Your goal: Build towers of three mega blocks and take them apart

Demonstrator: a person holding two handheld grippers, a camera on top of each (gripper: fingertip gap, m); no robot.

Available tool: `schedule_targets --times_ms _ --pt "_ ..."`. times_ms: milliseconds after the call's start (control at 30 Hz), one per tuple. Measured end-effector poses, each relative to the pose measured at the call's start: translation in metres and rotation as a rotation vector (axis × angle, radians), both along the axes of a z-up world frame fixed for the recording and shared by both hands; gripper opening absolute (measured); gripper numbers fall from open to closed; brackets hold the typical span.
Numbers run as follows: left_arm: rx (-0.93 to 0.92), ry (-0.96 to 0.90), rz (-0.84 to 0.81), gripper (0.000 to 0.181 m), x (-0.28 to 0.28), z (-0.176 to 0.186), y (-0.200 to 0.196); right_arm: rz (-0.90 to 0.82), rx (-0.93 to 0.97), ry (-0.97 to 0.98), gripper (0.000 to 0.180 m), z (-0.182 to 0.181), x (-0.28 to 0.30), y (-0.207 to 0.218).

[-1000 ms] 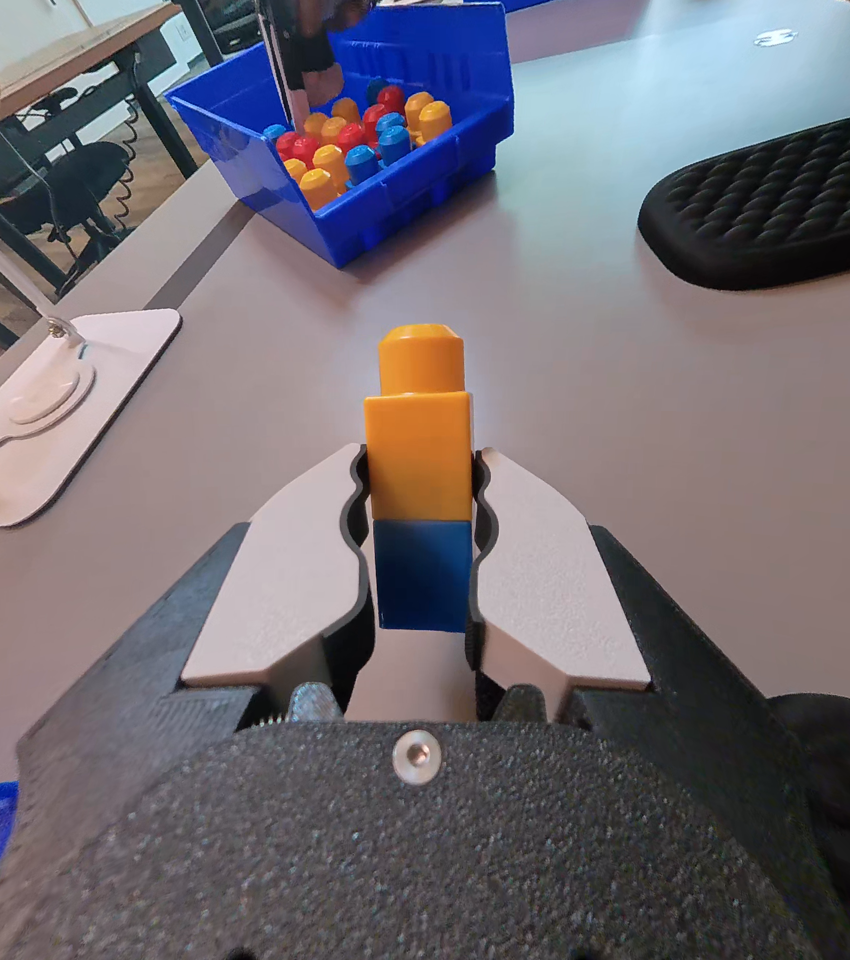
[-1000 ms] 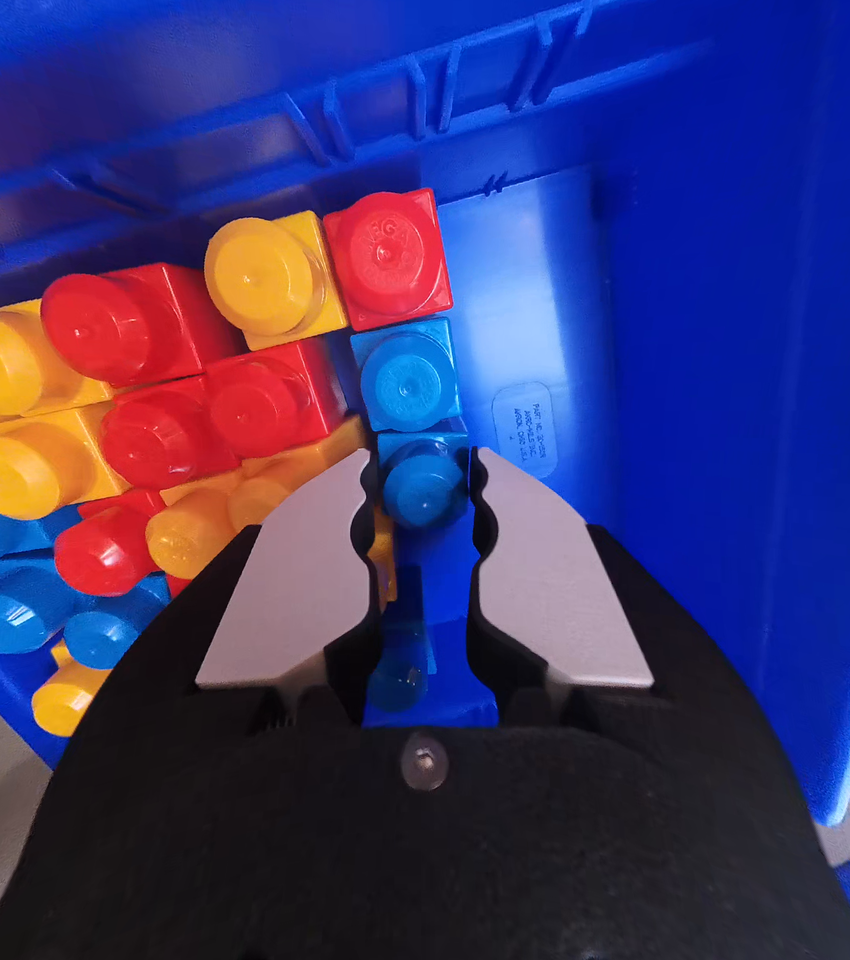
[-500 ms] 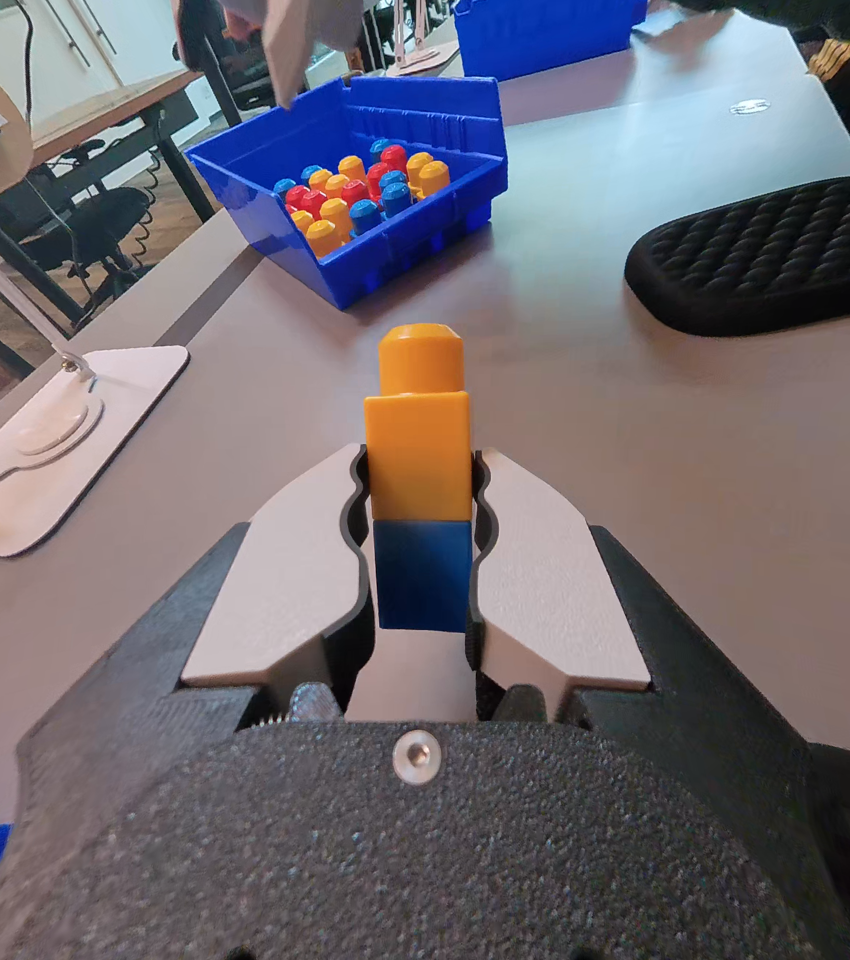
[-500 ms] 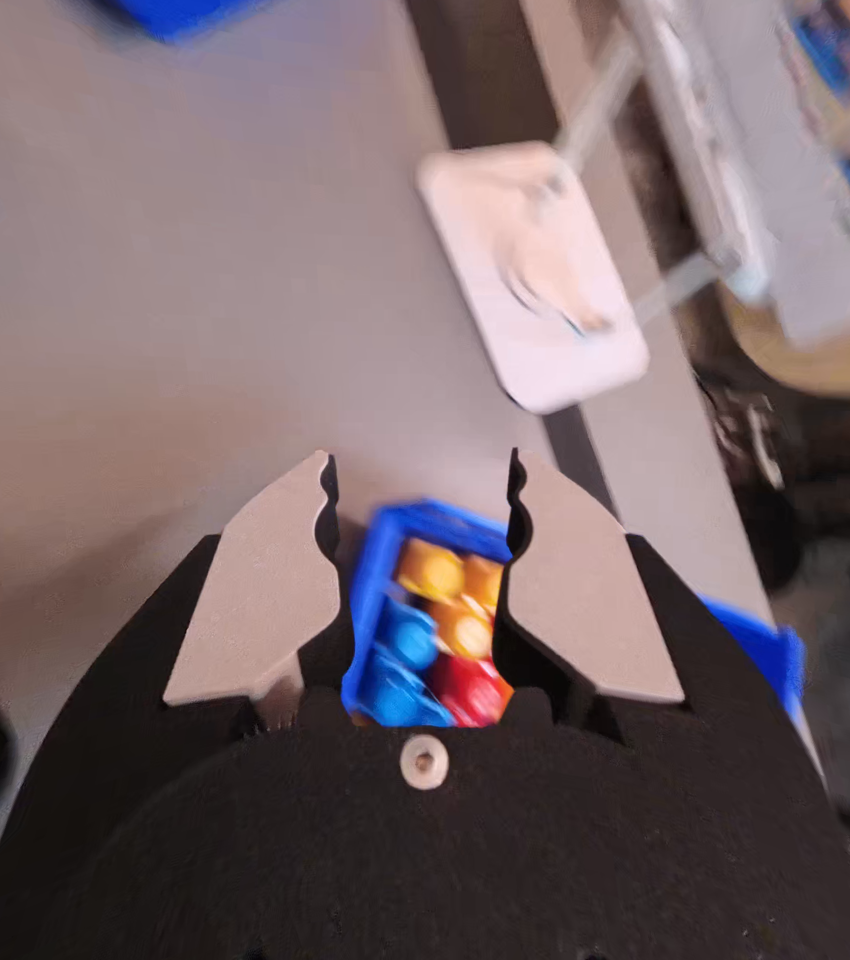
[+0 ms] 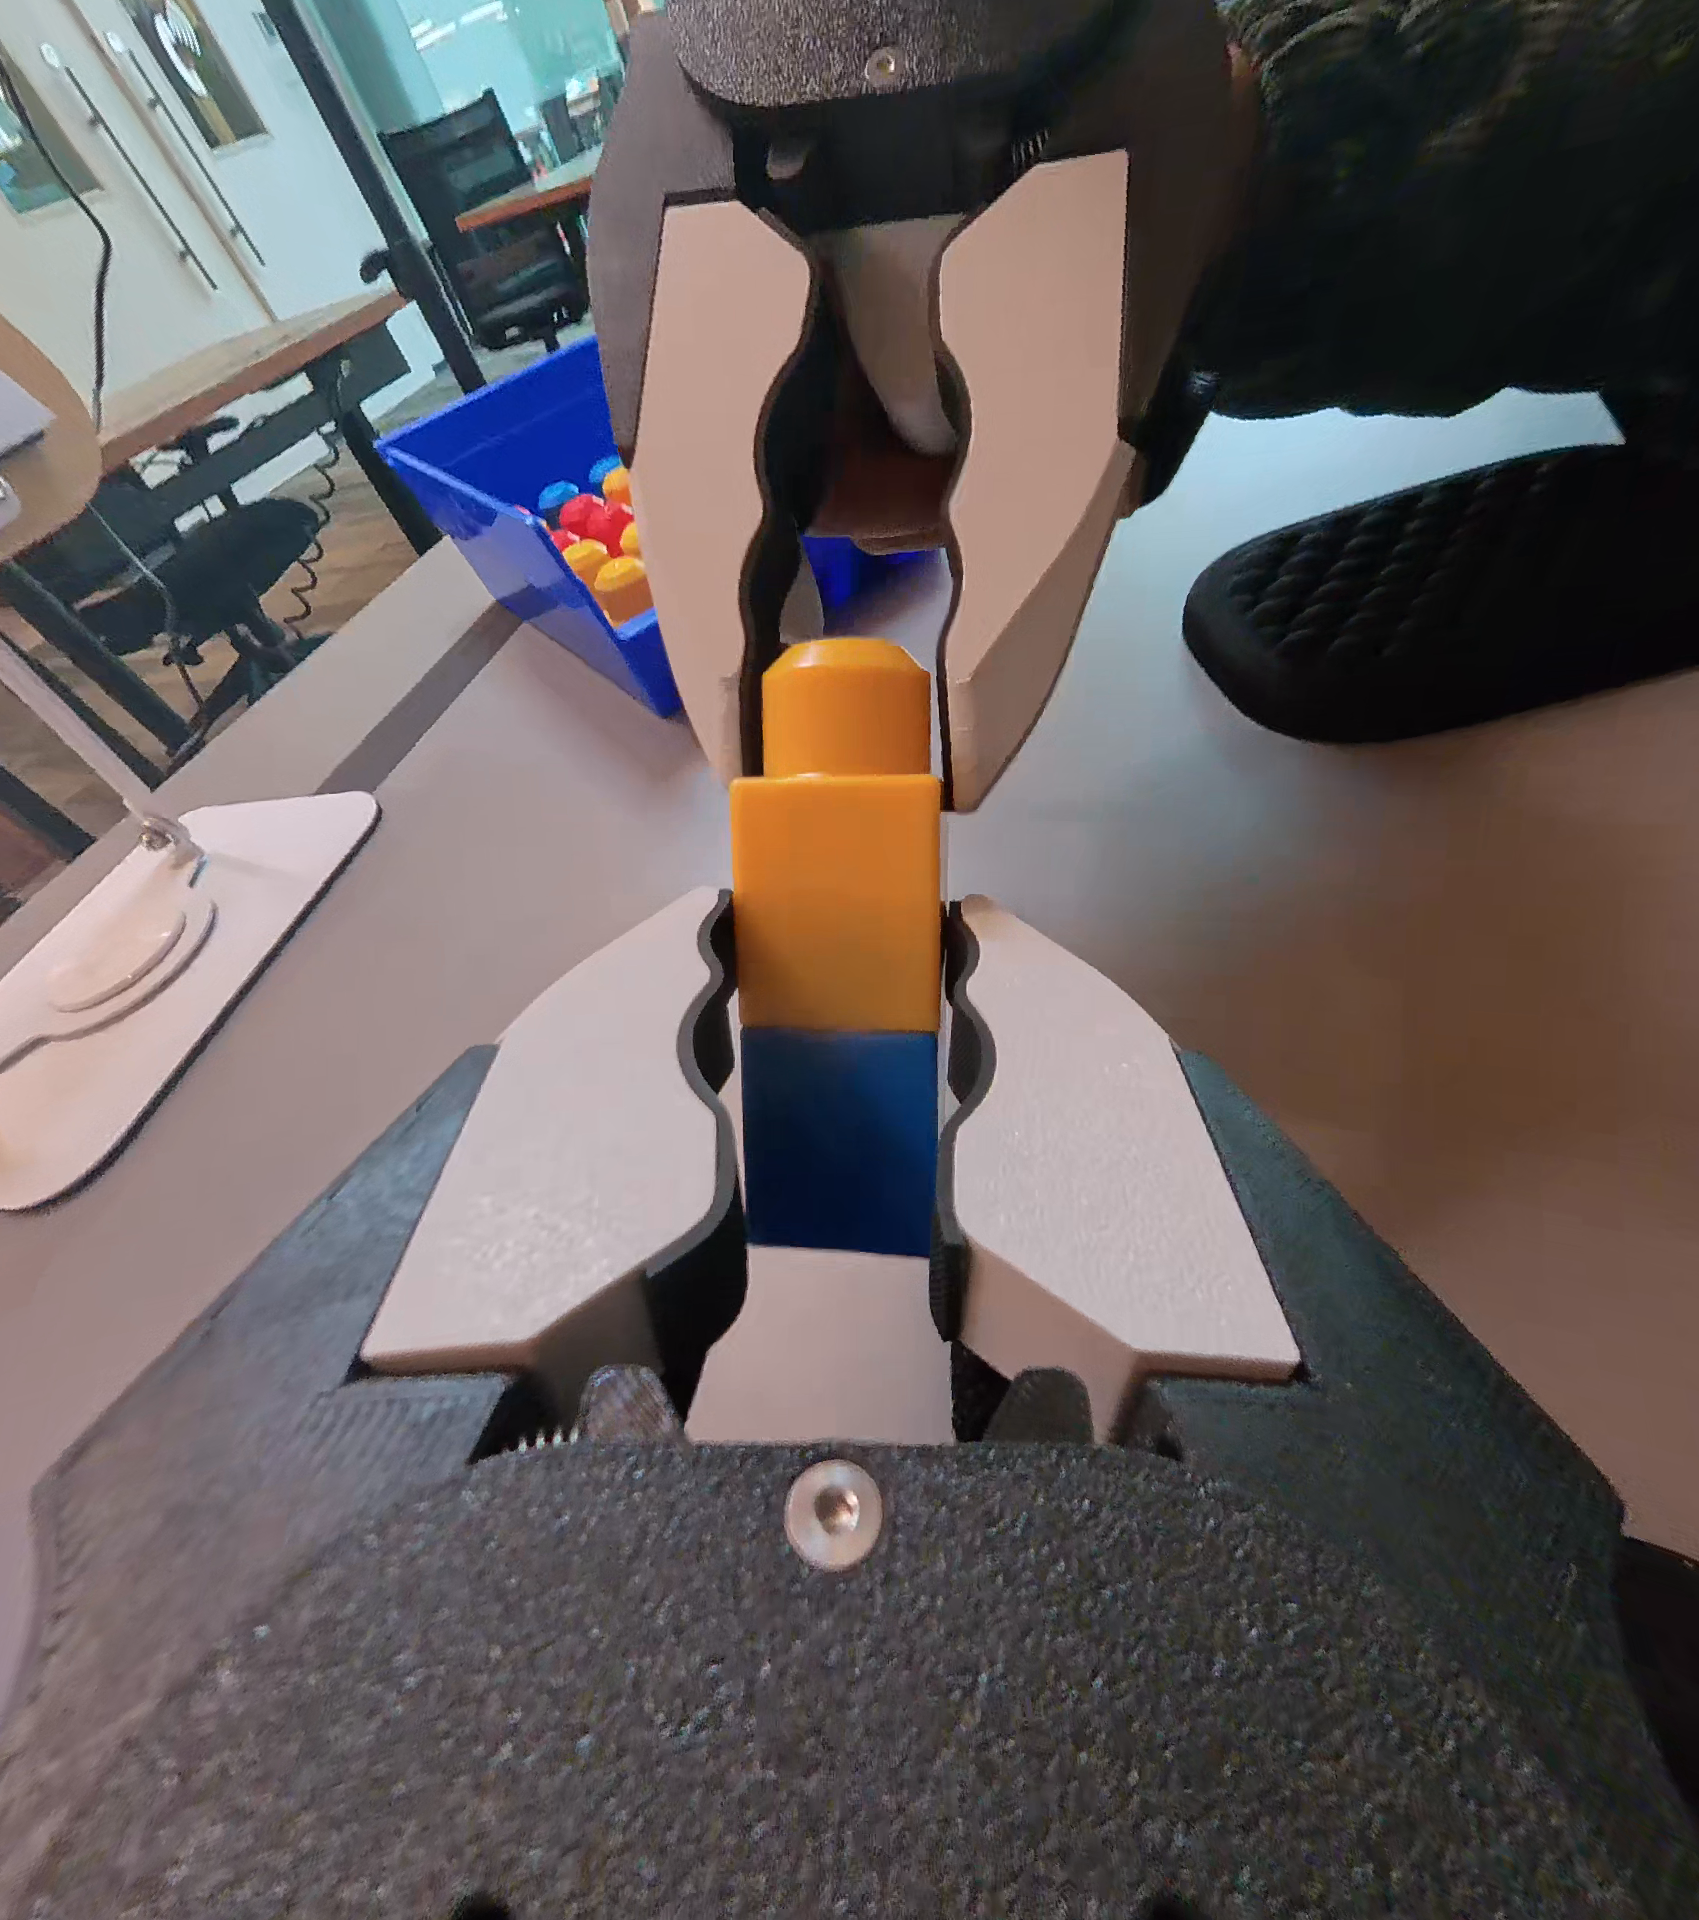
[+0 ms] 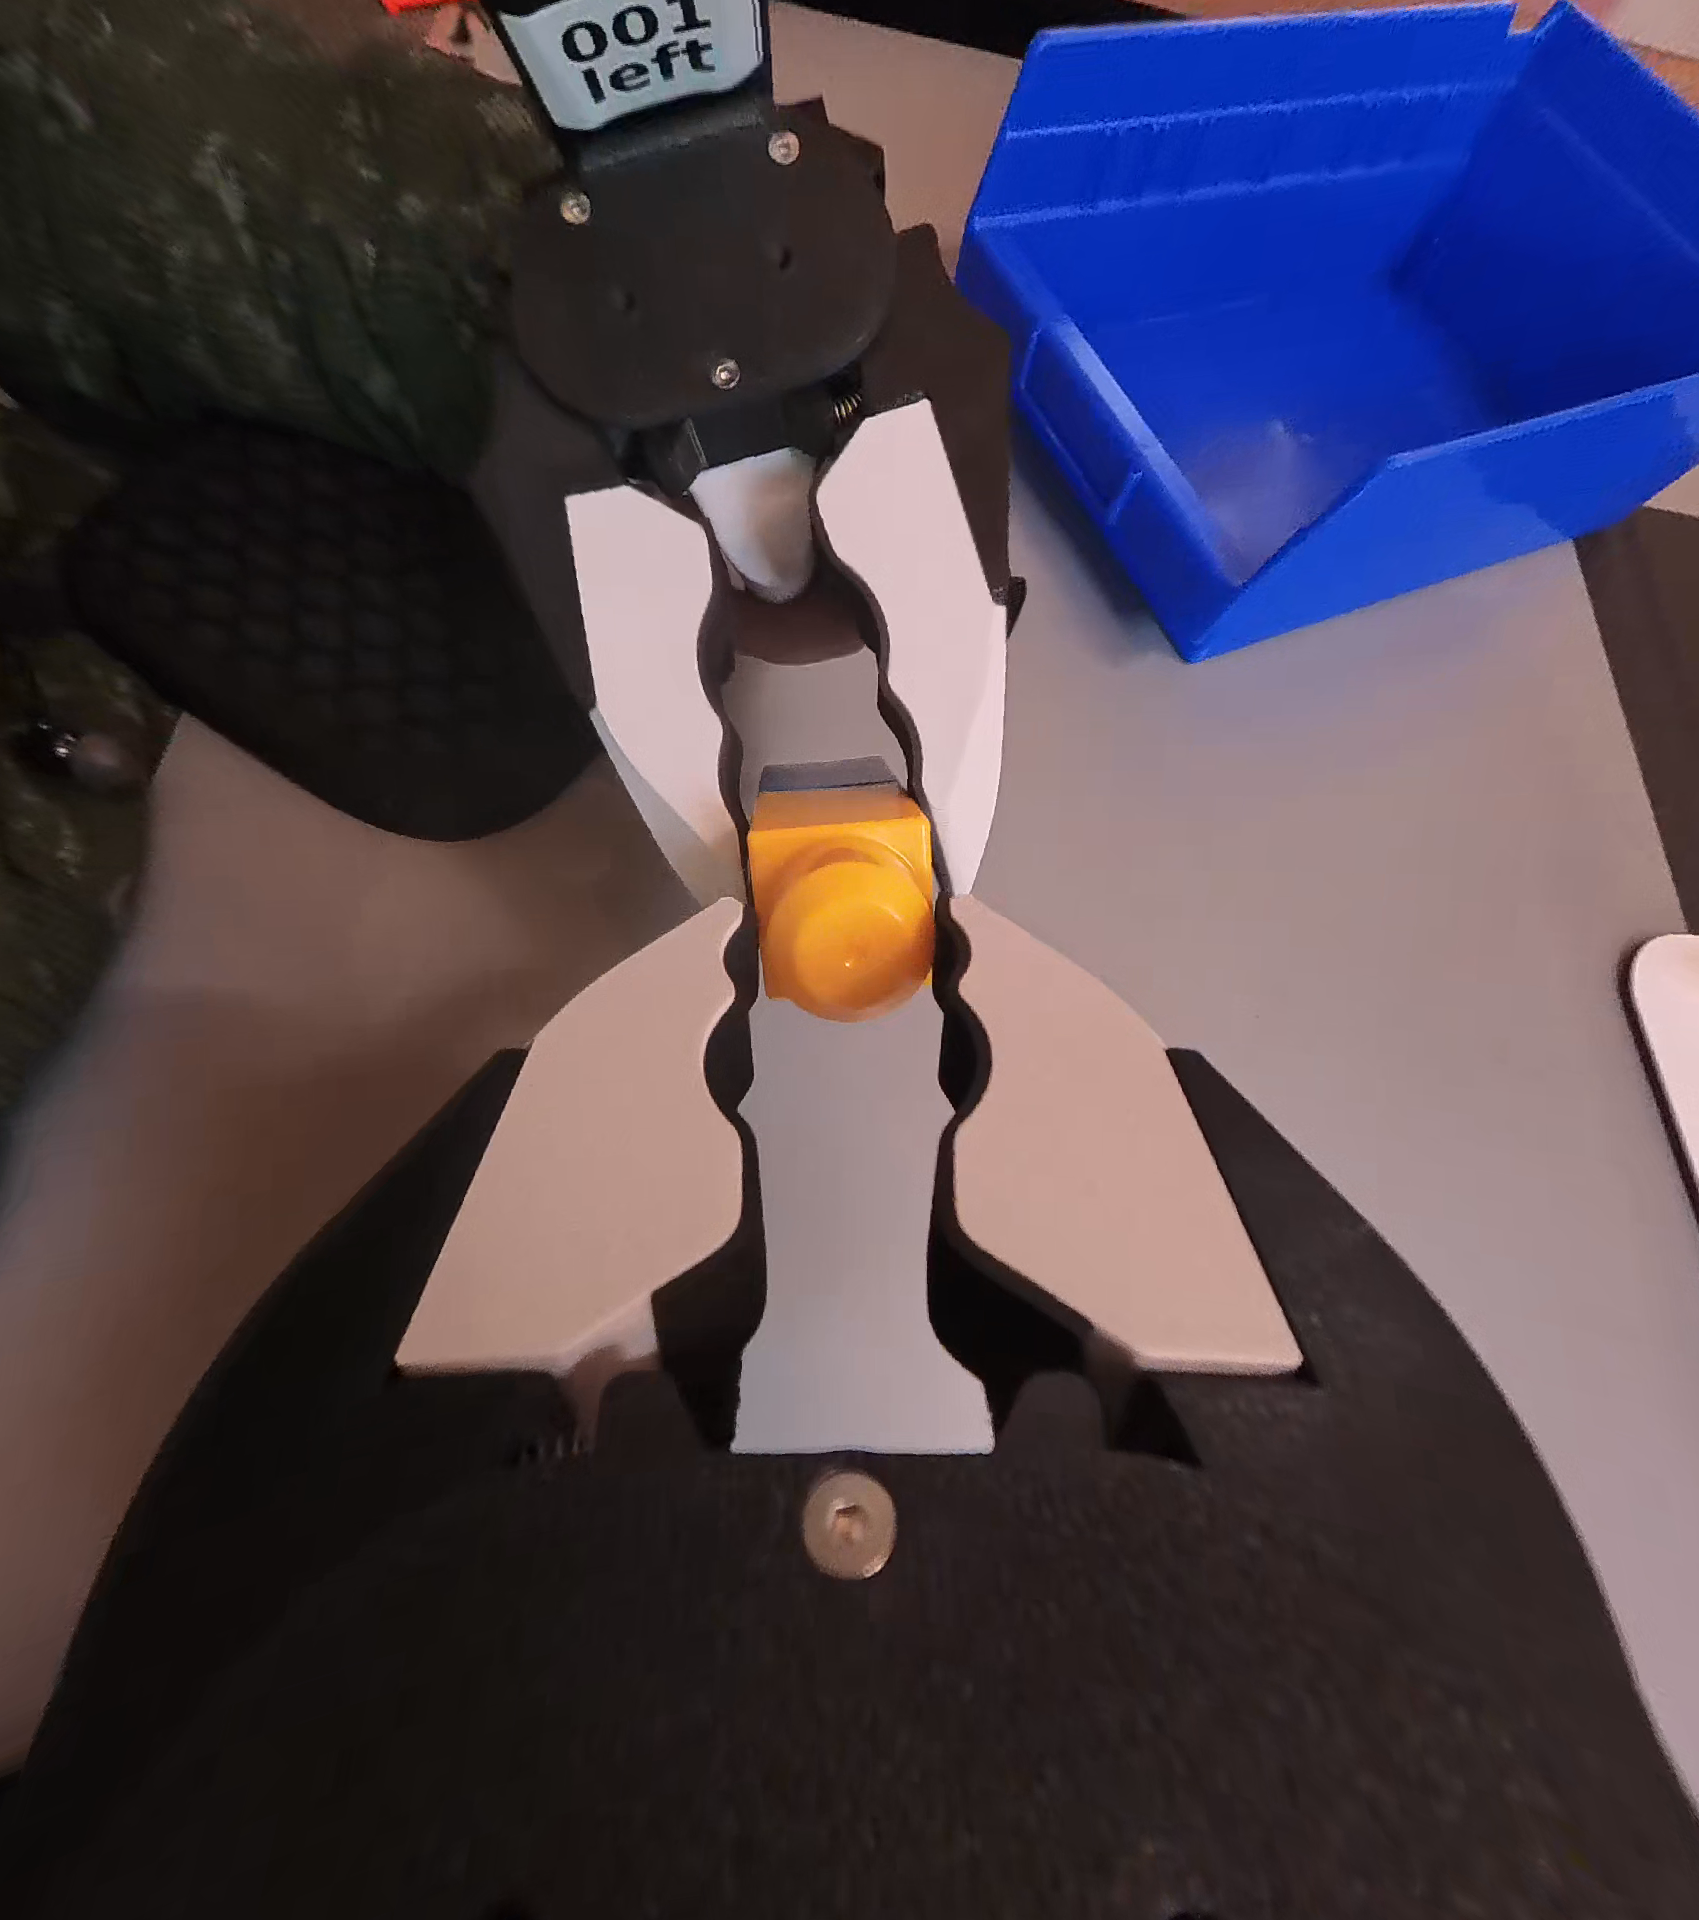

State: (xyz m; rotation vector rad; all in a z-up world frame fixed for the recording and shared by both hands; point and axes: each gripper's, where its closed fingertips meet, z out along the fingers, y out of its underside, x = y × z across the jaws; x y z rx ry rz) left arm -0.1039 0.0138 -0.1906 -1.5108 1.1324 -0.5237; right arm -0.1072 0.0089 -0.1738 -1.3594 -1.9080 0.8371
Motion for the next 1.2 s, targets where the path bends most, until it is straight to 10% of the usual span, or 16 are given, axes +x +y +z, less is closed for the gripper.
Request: schedule_targets --times_ms 467,733,933,1200 --pt "-0.069 0.111 0.005 0.037 -0.01 -0.023 0.002 0.022 -0.003 0.079 0.031 0.091 0.048 0.012" --pt "-0.067 0.029 0.065 0.037 -0.017 -0.014 0.014 -0.492 0.258 -0.027 0.032 0.15 0.159 0.162" --pt "-0.048 0.015 0.088 0.037 -0.019 -0.012 0.018 -0.923 0.223 -0.354 0.032 0.092 0.291 0.286" --pt "-0.061 0.003 0.098 0.037 -0.023 -0.015 0.02 -1.086 -0.012 -0.635 0.032 -0.03 0.359 0.342"
